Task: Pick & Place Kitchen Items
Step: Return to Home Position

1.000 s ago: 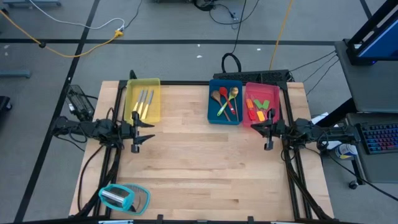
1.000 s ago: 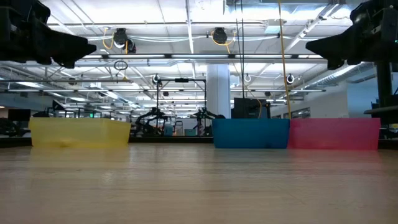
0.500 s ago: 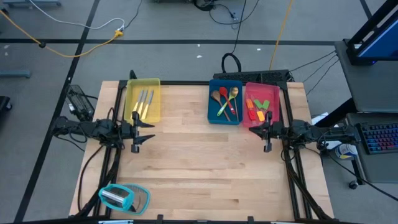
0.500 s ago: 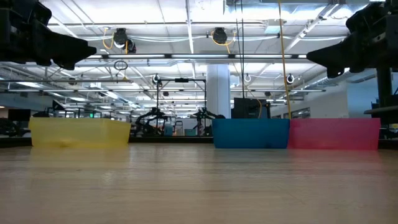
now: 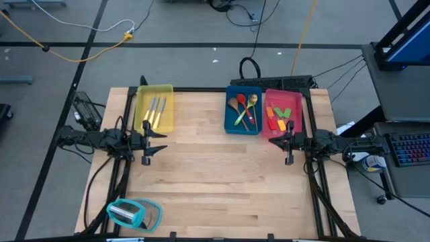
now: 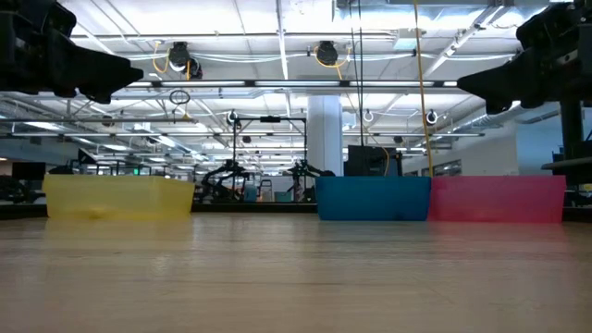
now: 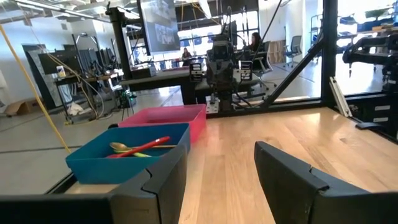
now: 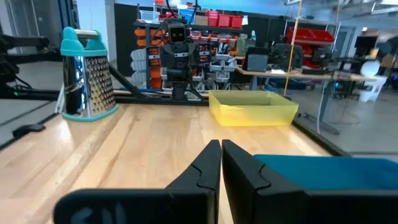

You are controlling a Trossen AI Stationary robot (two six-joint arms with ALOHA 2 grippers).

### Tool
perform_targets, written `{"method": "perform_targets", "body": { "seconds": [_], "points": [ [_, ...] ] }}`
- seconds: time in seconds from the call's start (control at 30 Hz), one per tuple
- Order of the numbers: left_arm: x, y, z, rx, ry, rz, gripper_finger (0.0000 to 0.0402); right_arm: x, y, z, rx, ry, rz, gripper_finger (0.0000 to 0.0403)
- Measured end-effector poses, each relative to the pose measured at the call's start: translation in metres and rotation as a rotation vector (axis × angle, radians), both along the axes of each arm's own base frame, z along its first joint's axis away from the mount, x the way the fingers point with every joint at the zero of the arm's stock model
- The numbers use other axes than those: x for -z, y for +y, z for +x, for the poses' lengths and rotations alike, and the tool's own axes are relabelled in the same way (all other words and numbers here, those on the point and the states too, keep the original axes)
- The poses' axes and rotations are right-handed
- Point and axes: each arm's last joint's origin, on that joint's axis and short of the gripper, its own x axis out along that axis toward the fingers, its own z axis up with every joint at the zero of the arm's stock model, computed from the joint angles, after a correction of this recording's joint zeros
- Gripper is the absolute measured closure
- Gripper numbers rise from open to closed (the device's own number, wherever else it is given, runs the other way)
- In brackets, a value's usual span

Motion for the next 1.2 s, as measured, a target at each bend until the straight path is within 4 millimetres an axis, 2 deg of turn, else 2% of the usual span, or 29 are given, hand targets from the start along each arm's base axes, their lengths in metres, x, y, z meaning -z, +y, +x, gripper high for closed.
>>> {"method": "perform_targets", "body": {
  "seconds": [0.37,1.2],
  "points": [
    [-0.001,0.000,0.000,0.000,-0.012,0.002,0.0211,-0.012,0.000,-0.001,0.003,-0.126,0.018,0.0394],
    [-0.001,0.000,0.000,-0.001,-0.015,0.002,0.0211,-0.013,0.000,-0.001,0.001,-0.134,0.018,0.0394]
  ]
}}
